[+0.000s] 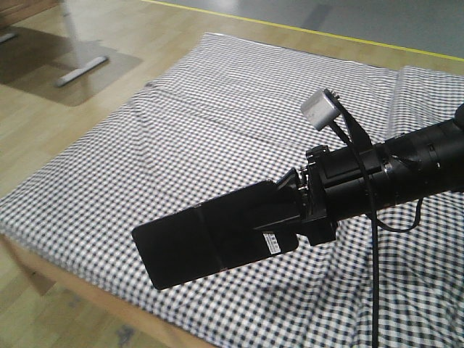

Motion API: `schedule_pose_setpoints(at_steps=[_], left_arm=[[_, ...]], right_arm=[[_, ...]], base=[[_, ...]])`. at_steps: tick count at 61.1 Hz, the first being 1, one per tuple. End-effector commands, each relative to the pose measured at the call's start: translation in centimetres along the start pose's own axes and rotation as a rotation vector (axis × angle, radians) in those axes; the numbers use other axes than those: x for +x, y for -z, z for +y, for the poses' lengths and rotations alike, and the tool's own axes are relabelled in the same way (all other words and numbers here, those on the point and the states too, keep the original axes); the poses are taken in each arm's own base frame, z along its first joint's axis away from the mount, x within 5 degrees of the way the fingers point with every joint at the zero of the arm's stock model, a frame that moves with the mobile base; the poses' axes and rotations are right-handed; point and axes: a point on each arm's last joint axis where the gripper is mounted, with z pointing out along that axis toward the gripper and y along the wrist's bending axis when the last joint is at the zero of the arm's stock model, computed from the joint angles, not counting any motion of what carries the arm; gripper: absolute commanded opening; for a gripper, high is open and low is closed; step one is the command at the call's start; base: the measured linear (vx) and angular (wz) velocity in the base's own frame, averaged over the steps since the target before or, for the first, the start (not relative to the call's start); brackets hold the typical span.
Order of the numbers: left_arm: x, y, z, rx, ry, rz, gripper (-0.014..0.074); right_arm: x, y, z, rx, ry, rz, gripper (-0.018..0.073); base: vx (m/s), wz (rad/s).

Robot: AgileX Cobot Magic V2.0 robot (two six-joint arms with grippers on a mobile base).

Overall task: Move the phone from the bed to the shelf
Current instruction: 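Hold the phone in the right gripper while the base turns away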

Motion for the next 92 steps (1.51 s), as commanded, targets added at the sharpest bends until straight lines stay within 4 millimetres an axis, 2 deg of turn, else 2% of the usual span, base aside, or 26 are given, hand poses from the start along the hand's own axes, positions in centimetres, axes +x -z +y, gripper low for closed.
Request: schedule_pose_setpoints(at_steps=[1, 92], left_arm=[[-1.53, 0.22, 0.0, 0.004, 0.019, -0.104, 0.0001], [-1.53, 0.22, 0.0, 0.004, 0.019, -0.104, 0.0001]], right_arm=[[-1.21, 0.9, 2.0, -0.094, 0.027, -0.062, -0.0002], [-1.21, 0.9, 2.0, -0.094, 0.027, -0.062, -0.0002]], base=[[-0.13, 0.51], [-0.16, 0.64]])
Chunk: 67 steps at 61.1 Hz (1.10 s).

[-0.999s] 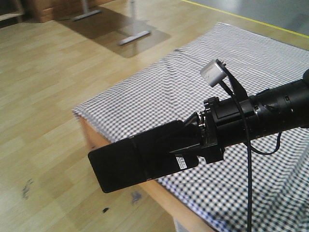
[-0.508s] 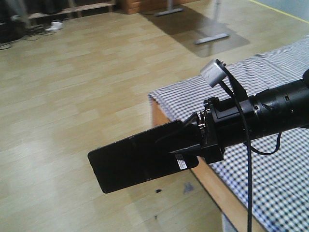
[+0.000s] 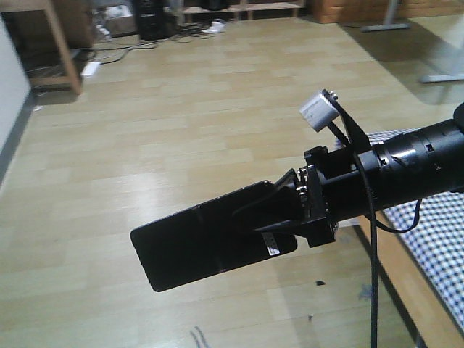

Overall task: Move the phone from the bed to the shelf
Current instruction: 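Hold the phone in the right gripper while the base turns away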

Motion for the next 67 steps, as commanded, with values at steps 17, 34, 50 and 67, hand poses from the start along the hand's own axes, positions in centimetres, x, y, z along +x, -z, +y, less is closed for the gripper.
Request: schedule_pose_setpoints(at_steps=[17, 34, 50, 67], left_arm=[[-1.53, 0.22, 0.0, 0.004, 0.019, -0.104, 0.0001], [-1.53, 0.22, 0.0, 0.004, 0.019, -0.104, 0.0001], [-1.53, 0.22, 0.0, 0.004, 0.019, -0.104, 0.0001], [-1.53, 0.22, 0.0, 0.004, 0.019, -0.104, 0.0001]], right_arm=[[-1.21, 0.89, 2.0, -0.094, 0.027, -0.062, -0.0002], [-1.21, 0.89, 2.0, -0.094, 0.027, -0.062, -0.0002], [-1.21, 0.89, 2.0, -0.094, 0.027, -0.062, -0.0002], [-1.21, 0.89, 2.0, -0.094, 0.027, -0.062, -0.0002]], base=[[-0.12, 0.45], [-0.04, 0.17], [0.01, -0.04], [0.05, -0.09]])
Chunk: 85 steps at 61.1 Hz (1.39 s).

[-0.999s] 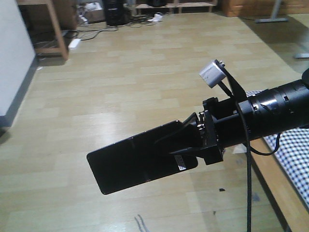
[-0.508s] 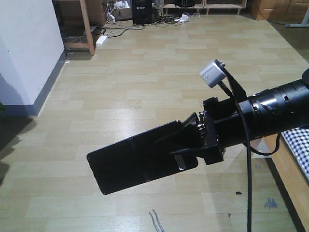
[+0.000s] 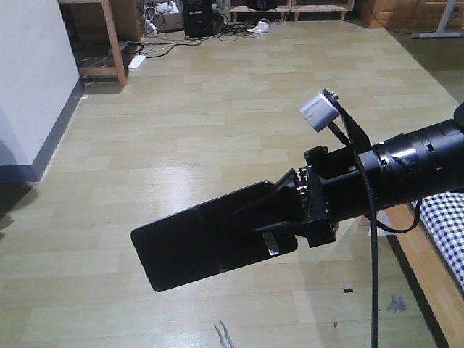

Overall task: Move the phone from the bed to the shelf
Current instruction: 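Hold the phone in the right gripper while the base turns away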

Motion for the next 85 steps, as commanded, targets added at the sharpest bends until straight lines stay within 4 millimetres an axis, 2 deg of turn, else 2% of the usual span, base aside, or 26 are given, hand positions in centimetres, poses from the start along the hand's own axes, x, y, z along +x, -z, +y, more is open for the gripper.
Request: schedule_pose_setpoints(at_steps=[1, 85], left_arm=[[-1.53, 0.22, 0.0, 0.004, 0.019, -0.104, 0.0001], [-1.53, 0.22, 0.0, 0.004, 0.019, -0.104, 0.0001]], right_arm=[[-1.23, 0.9, 2.0, -0.094, 0.028, -0.063, -0.0002], [-1.23, 0.9, 2.0, -0.094, 0.028, -0.063, -0.0002]], base=[[0.08, -0.1], [0.22, 0.01]])
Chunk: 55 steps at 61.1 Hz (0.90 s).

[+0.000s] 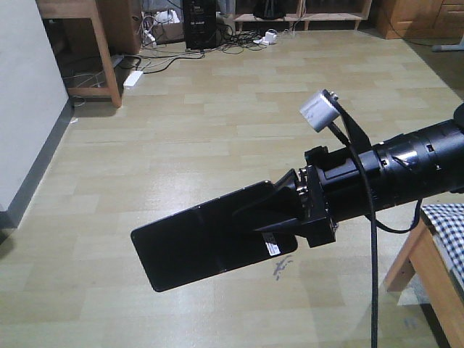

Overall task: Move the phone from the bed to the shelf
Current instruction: 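Hold the phone in the right gripper while the base turns away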

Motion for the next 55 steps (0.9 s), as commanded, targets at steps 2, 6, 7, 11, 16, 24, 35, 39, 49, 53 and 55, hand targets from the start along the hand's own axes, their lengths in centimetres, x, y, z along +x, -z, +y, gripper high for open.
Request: schedule_pose_setpoints(at_steps=[2, 6, 7, 11, 16, 24, 35, 39, 49, 53, 55], left_arm=[[-1.53, 0.22, 0.0, 0.004, 0.019, -0.104, 0.0001], [-1.53, 0.22, 0.0, 0.004, 0.019, -0.104, 0.0001], [-1.53, 0.22, 0.0, 0.004, 0.019, -0.104, 0.0001], [-1.53, 0.22, 0.0, 0.004, 0.019, -0.104, 0.0001], [-1.53, 0.22, 0.0, 0.004, 0.019, -0.104, 0.0001], [-1.53, 0.22, 0.0, 0.004, 0.019, -0.104, 0.0001], [-1.53, 0.22, 0.0, 0.004, 0.019, -0.104, 0.0001], [-1.53, 0.22, 0.0, 0.004, 0.019, -0.104, 0.0001], [-1.53, 0.22, 0.0, 0.004, 0.019, -0.104, 0.0001], [-1.53, 0.22, 0.0, 0.004, 0.019, -0.104, 0.0001], [-1.53, 0.22, 0.0, 0.004, 0.019, -0.104, 0.0001]], right_arm=[[-1.24, 0.91, 2.0, -0.094, 0.028, -0.063, -0.0002], [-1.24, 0.91, 2.0, -0.094, 0.028, -0.063, -0.0002], [-1.24, 0.91, 2.0, -0.094, 0.028, -0.063, -0.0002], [-1.24, 0.91, 2.0, -0.094, 0.028, -0.063, -0.0002], [-1.24, 0.91, 2.0, -0.094, 0.028, -0.063, -0.0002], [-1.24, 0.91, 2.0, -0.094, 0.028, -0.063, -0.0002], [-1.24, 0.91, 2.0, -0.094, 0.028, -0.063, -0.0002], [-1.24, 0.91, 2.0, -0.094, 0.028, -0.063, -0.0002], [-1.24, 0.91, 2.0, -0.094, 0.028, -0.063, -0.0002], [-1.24, 0.91, 2.0, -0.094, 0.028, -0.063, -0.0002], [-1.24, 0.91, 2.0, -0.094, 0.028, -0.063, -0.0002]], base=[[0.29, -0.02], [0.3, -0.02], [0.3, -0.03], [0.3, -0.03], [0.31, -0.03], [0.32, -0.03], [0.34, -0.03], [0.35, -0.04], [0.36, -0.06], [0.37, -0.09], [0.37, -0.1]])
